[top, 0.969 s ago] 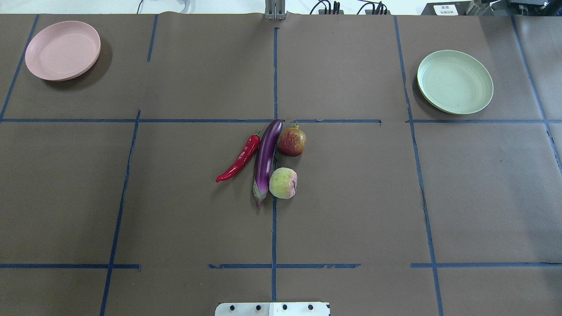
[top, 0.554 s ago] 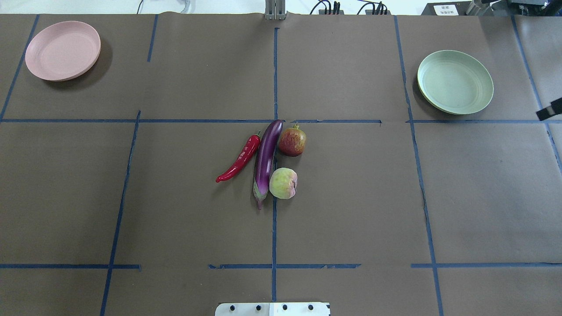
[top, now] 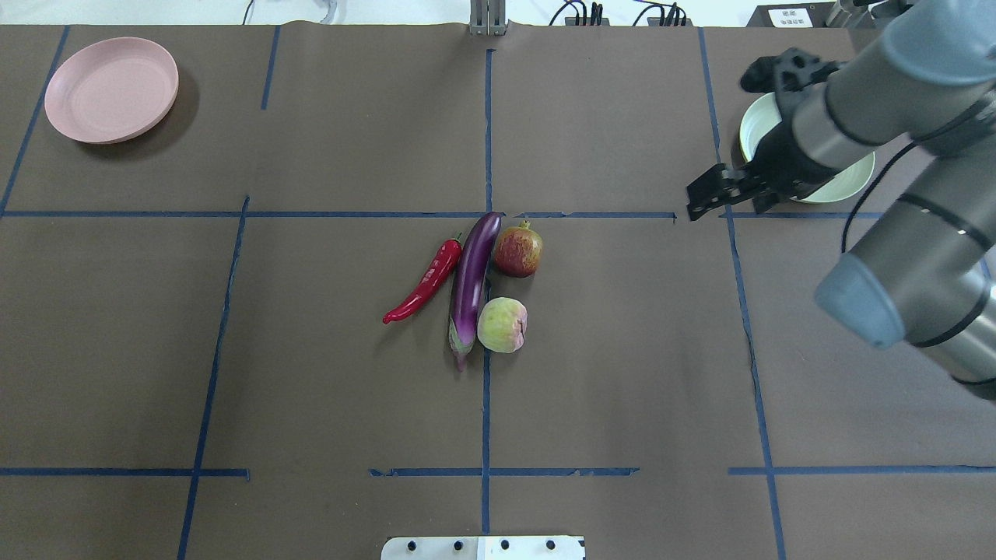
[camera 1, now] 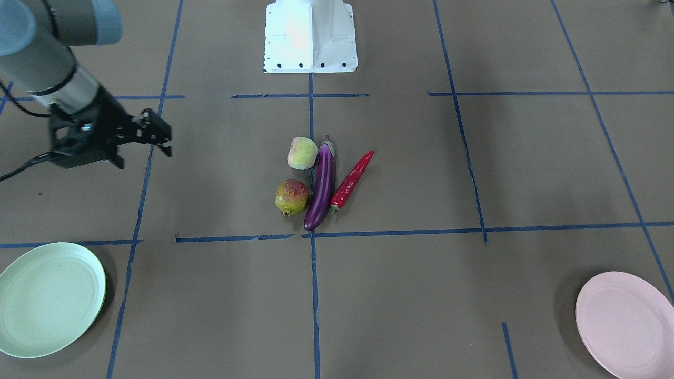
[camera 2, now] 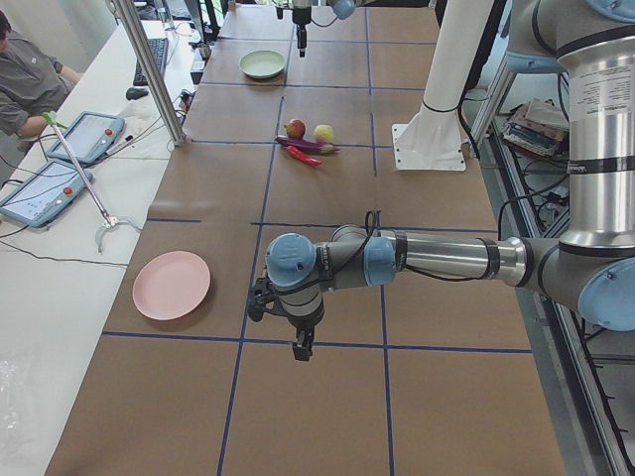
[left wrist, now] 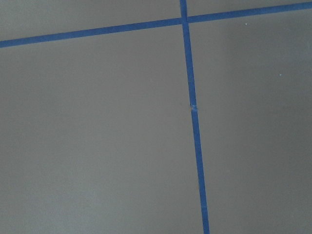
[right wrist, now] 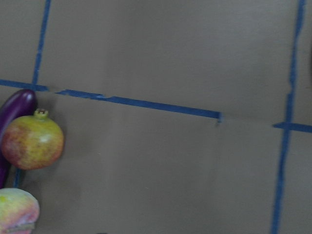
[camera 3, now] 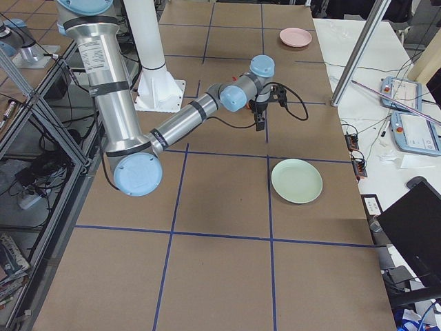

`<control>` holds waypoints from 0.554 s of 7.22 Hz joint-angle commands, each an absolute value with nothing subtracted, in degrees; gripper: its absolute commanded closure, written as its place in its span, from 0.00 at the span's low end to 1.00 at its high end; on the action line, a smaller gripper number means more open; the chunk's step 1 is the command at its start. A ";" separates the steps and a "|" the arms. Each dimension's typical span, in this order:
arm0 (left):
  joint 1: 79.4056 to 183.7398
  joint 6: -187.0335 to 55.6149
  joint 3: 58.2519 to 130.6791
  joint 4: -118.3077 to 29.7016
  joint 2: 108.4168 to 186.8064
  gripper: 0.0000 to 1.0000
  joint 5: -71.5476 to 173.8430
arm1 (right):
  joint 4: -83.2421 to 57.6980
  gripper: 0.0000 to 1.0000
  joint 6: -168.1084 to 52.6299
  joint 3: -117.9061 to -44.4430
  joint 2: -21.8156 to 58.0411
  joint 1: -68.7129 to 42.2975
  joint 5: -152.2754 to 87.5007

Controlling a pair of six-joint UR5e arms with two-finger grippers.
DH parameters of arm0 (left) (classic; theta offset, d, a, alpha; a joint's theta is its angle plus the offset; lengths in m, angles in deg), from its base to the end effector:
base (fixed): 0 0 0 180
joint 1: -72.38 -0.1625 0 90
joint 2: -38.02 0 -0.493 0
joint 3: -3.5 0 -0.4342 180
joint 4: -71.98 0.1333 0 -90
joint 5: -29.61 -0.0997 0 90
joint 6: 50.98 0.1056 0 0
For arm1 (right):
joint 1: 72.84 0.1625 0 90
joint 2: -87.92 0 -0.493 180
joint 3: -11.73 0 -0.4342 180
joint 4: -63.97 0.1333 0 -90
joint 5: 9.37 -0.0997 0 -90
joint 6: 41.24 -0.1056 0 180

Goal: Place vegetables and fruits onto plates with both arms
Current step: 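Reach the right gripper down and grasp the yellow-green peach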

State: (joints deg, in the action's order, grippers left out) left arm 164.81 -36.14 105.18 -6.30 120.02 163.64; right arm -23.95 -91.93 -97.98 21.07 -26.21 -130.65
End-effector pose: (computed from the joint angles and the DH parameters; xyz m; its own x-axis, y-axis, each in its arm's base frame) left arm -0.0790 -0.4498 0.7120 0.7011 0.1300 -0.7011 -0.1423 0.9890 0.0411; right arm -0.3869 -0.5238 0.3139 0.6101 -0.1426 0.7794 0.0221 0.9864 0.1631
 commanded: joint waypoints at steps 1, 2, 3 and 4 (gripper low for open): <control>164.58 -36.13 105.19 -6.42 120.02 0.00 163.65 | -24.18 0.00 -105.18 -92.63 31.19 -38.96 -118.04; 164.49 -36.13 105.19 -6.42 120.02 0.00 163.65 | -26.01 0.00 -106.96 -88.42 35.84 -41.52 -114.52; 164.49 -36.13 105.19 -6.42 120.02 0.00 163.65 | -33.07 0.00 -107.07 -85.59 41.72 -42.86 -112.92; 164.49 -36.13 105.19 -6.34 120.02 0.00 163.65 | -35.75 0.00 -107.50 -84.17 43.95 -44.35 -112.20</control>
State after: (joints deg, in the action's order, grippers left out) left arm 164.51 -36.13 105.19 -6.41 120.02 163.65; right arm -31.10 -106.63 -86.88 39.47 -42.17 -113.98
